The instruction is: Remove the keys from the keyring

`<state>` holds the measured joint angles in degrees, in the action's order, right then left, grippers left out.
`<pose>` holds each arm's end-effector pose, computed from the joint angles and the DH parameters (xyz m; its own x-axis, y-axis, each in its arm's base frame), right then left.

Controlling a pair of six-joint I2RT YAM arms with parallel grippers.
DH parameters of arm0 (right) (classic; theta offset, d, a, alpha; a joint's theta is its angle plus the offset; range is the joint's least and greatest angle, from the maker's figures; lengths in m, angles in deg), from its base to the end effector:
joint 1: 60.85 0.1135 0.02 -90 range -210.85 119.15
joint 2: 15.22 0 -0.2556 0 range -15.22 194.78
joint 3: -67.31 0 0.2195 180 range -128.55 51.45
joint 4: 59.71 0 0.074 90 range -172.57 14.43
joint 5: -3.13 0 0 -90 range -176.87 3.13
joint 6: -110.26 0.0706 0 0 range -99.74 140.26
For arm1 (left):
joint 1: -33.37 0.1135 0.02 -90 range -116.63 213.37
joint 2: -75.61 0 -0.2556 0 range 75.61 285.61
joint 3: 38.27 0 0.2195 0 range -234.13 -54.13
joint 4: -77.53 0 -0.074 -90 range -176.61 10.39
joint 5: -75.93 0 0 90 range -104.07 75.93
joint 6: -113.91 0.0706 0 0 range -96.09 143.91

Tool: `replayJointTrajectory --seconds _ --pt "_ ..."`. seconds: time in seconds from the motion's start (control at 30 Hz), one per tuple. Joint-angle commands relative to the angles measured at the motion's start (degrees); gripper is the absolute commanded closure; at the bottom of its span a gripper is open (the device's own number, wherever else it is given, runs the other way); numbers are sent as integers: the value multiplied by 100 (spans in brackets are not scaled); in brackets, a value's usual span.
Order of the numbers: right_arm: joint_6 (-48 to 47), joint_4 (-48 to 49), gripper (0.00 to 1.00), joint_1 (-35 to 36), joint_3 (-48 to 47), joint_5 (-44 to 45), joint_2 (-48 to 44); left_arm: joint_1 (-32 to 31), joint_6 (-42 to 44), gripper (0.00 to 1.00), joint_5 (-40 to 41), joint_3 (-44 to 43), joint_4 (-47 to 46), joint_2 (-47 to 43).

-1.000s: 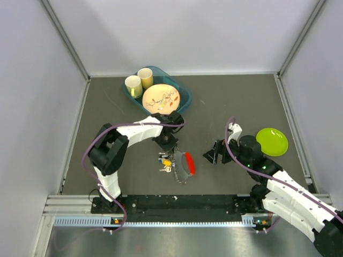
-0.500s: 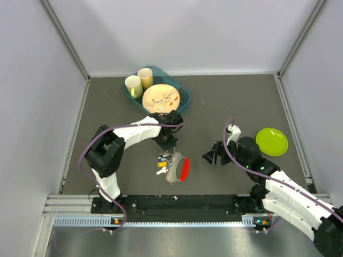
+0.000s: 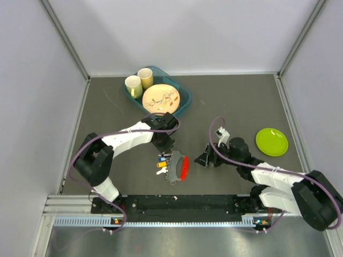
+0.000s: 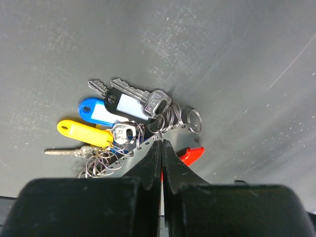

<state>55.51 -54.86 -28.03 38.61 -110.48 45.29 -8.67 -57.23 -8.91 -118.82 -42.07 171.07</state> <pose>0.1564 0.1345 0.1574 -0.7709 0.1321 -0.6231 -0.4307 0.6127 0.6627 0.2219 -0.1915 0.1719 -0.7529 -0.6462 -0.1250 -0.6097 0.7563 -0.2372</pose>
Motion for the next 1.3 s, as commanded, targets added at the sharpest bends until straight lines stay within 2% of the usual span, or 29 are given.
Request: replayJointTrajectory --seconds 0.0,0.3,0.57,0.77,0.83,0.97,1.0,1.07,1.1,1.17,1.2,1.27 --pt "123 1286 12 -39 -218 -459 819 -15 2 100 46 114 -305 -388" --pt "-62 2121 11 -4 -772 -934 2298 -14 72 100 89 176 -375 -686" --pt "-10 2806 14 330 -1221 -1101 3518 -15 64 100 134 167 -410 -783" --pt "605 4194 23 471 -967 -1268 4100 -6 46 100 160 167 -410 -792" --pt "799 4877 29 471 -809 -1251 4310 -6 46 100 160 167 -410 -792" --pt "1168 5557 42 480 -685 -1382 4653 -6 38 100 169 254 -463 -818" --pt "1212 5671 52 480 -693 -1426 4706 -6 37 100 151 281 -498 -853" --pt "1318 5908 65 480 -685 -1488 4786 -6 46 100 142 342 -542 -889" --pt "1318 5918 80 480 -667 -1497 4742 -6 81 100 134 343 -560 -932" --pt "1196 5718 95 480 -597 -1427 4409 -6 344 100 151 325 -577 -994" --pt "1100 5490 100 471 -597 -1400 4234 -6 423 100 177 325 -621 -1107" --pt "636 4701 100 471 -728 -1330 3491 3 712 100 282 369 -735 -1283"
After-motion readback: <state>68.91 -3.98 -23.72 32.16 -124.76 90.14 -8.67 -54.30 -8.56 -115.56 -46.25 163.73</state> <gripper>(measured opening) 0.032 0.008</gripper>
